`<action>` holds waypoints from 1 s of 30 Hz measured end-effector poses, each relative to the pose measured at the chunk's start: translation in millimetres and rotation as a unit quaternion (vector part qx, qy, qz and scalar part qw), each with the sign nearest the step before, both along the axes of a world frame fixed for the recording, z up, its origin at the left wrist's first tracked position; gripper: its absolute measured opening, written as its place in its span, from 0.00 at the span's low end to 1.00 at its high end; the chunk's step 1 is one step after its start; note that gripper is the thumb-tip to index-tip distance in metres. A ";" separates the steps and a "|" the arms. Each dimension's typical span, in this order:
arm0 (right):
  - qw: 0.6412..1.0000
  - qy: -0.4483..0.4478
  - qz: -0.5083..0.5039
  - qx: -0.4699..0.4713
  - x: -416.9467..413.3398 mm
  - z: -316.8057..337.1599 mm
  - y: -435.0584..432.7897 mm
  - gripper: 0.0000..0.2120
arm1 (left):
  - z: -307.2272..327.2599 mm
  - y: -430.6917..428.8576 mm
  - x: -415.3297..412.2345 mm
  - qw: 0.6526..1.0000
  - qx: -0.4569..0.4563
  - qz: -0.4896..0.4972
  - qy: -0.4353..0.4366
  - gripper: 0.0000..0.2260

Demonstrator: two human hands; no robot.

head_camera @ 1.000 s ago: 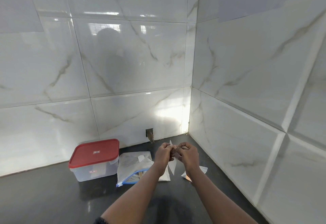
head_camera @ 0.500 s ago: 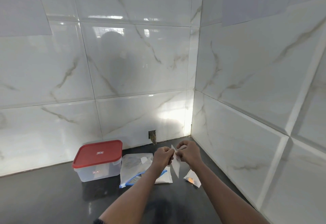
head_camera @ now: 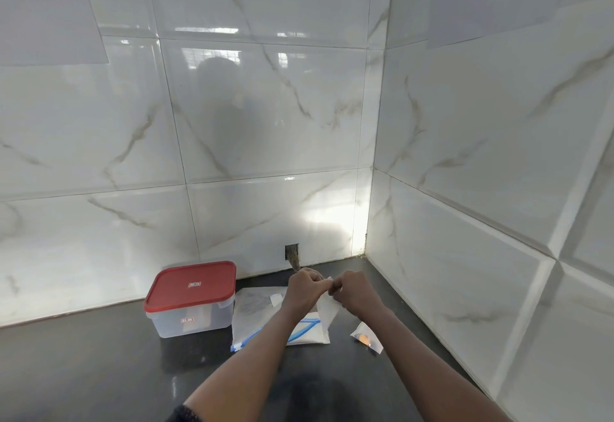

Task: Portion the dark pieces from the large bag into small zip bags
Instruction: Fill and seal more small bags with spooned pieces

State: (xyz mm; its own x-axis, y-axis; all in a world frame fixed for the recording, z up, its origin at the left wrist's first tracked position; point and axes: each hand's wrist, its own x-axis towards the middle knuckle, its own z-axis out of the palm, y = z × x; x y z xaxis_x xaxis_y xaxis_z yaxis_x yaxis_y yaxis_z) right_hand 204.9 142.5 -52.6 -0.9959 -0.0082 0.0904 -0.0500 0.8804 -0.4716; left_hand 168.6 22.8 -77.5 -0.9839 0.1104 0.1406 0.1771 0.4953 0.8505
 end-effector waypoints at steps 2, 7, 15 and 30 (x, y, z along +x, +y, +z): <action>0.999 0.014 -0.029 0.018 0.1 -3.3 4.6 0.13 | -0.7 -2.5 -0.3 0.999 -0.041 -0.008 0.014 0.11; 0.999 0.037 -0.007 0.027 2.8 -1.6 -1.1 0.18 | 1.5 -4.4 6.3 0.999 -0.013 -0.026 0.026 0.11; 0.972 0.009 -0.005 -0.234 -3.8 1.5 1.0 0.12 | -6.0 -15.9 13.1 0.978 -0.068 -0.193 0.027 0.35; 0.940 -0.099 0.072 -0.319 -5.8 9.3 0.2 0.16 | -0.1 -15.7 6.5 0.979 -0.097 -0.112 0.137 0.28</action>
State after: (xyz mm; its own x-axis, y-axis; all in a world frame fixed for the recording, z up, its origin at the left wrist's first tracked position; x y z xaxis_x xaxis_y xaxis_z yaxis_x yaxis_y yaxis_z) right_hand 199.1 142.7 -43.3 -0.9864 -0.1510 -0.0642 -0.0025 0.4054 -0.9142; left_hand 175.1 7.1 -77.6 -0.8604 0.3704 0.3499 0.5078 0.5659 0.6495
